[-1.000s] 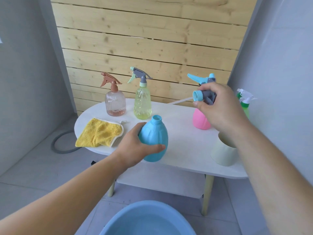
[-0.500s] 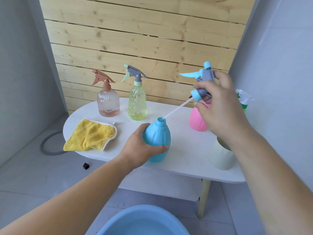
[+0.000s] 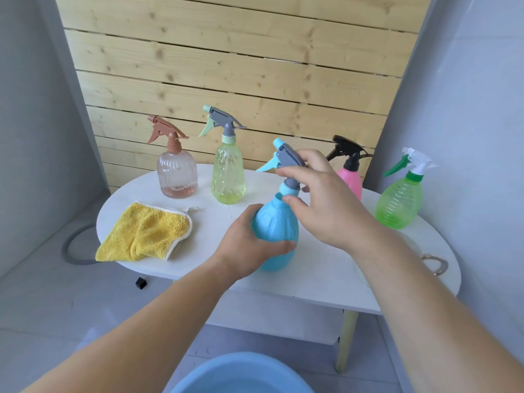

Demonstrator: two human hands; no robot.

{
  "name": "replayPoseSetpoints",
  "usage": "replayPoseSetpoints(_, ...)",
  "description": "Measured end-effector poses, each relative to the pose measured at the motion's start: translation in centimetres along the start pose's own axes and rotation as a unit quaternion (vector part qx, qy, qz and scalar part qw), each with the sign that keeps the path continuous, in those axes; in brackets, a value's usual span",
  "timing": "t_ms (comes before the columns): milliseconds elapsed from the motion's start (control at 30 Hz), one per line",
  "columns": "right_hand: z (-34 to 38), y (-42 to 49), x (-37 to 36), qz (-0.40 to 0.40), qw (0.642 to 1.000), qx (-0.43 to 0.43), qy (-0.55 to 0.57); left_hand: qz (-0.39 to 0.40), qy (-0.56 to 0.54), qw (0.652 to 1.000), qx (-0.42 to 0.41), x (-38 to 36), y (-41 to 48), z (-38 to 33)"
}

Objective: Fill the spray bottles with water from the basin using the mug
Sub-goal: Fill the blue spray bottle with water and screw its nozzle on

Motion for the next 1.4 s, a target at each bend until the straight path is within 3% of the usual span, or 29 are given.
replayPoseSetpoints(367, -1.1, 0.2, -1.5, 0.025, 0.985, -0.058, 0.161, 0.01, -0.008, 1.0, -0.006, -0.6, 0.6, 0.4)
replayPoseSetpoints(700, -1.7, 0.0, -1.9, 0.054, 0.983, -0.086, 0.152, 0.055, -0.026, 0.998, -0.025, -0.7, 0.2, 0.4)
replayPoseSetpoints(1000, -1.4, 0.3, -2.0, 0.088, 0.985, -0.094, 0.117, 0.009, 0.011, 1.0, -0.027, -0.5, 0.2, 0.2)
replayPoseSetpoints(1133, -1.1, 0.4, -2.4, 0.099, 0.988, -0.072, 0.091, 0.046, -0.032, 0.998, 0.003, -1.2, 0.2, 0.6)
replayPoseSetpoints(1233, -1.9, 0.4, -2.4, 0.09, 0.985, -0.095, 0.11, 0.054, -0.041, 0.998, 0.001, -0.9, 0.4, 0.8)
replayPoseSetpoints(1333, -3.1, 0.4, -2.0, 0.067, 0.98, -0.117, 0.148, 0.012, 0.019, 1.0, -0.011, -0.6, 0.6, 1.0)
replayPoseSetpoints(1400, -3.4, 0.4, -2.0, 0.06, 0.977, -0.117, 0.168, 0.039, 0.033, 0.999, -0.013, -1.3, 0.6, 1.1)
Point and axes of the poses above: each hand's wrist, its own y-axis towards the middle knuckle, its own x-axis out of the back of the hand, z = x × y, the point moved 8 cm from there along y, towards the middle knuckle, and after that the axes turned 3 degrees about -z, right-handed, at the moved point
